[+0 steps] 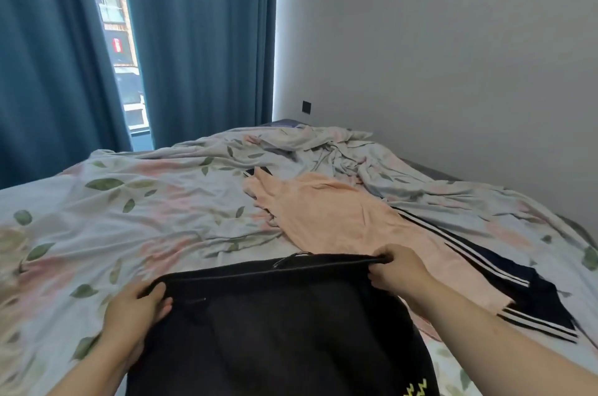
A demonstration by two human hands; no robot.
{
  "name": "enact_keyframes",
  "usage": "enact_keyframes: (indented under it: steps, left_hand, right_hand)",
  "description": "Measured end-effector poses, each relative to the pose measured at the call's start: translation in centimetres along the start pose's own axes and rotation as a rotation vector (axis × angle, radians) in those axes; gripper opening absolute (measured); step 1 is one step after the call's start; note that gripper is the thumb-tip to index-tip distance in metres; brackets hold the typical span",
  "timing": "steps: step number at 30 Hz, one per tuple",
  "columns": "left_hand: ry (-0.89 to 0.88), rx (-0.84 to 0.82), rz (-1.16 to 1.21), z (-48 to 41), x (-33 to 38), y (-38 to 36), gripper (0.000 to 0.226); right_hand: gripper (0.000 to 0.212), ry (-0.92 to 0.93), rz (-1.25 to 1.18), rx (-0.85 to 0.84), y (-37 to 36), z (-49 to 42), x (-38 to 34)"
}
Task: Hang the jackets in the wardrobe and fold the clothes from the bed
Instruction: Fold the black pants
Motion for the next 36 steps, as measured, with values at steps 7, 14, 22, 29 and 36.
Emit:
enact_keyframes:
  steps: [7,14,22,29,36]
  left_hand:
    - [-0.396,0.098,-0.653,-5.3,-1.7,-2.4,0.024]
    - [-0.329,0.185,-0.907,-10.1,-4.1,-2.9,0.027]
    - [-0.477,0.212,-1.007,-12.7,-4.1,-3.8,0.028]
    - [-0.447,0.144,-1.028,-13.1,-4.1,-3.7,0.038]
    - [-0.342,0.025,-1.081,-13.0,-3.7,-5.4,0.023]
  right_hand:
    - [0.013,0.044,-0.009,0.07,-6.3,-6.8,0.4]
    - [0.009,-0.016,0.036,0.063,-11.1,-14.3,2.6]
    - [0.019,-0.06,0.071,0.1,-14.4,-18.7,3.9]
    - [0.023,0.008,-0.167,-0.064,-10.3,-11.4,4.0]
    - [0.017,-0.015,0.251,-0.008,-3.1,1.3,11.4]
Point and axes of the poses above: each hand's wrist, its own z-axis away from the middle knuckle, its own y-axis out of the back of the hand, x = y × z, the point moved 5 cm from there along -z, towards the middle knuckle, and after that the axes turned 13 degrees about z, right-handed, at the moved point
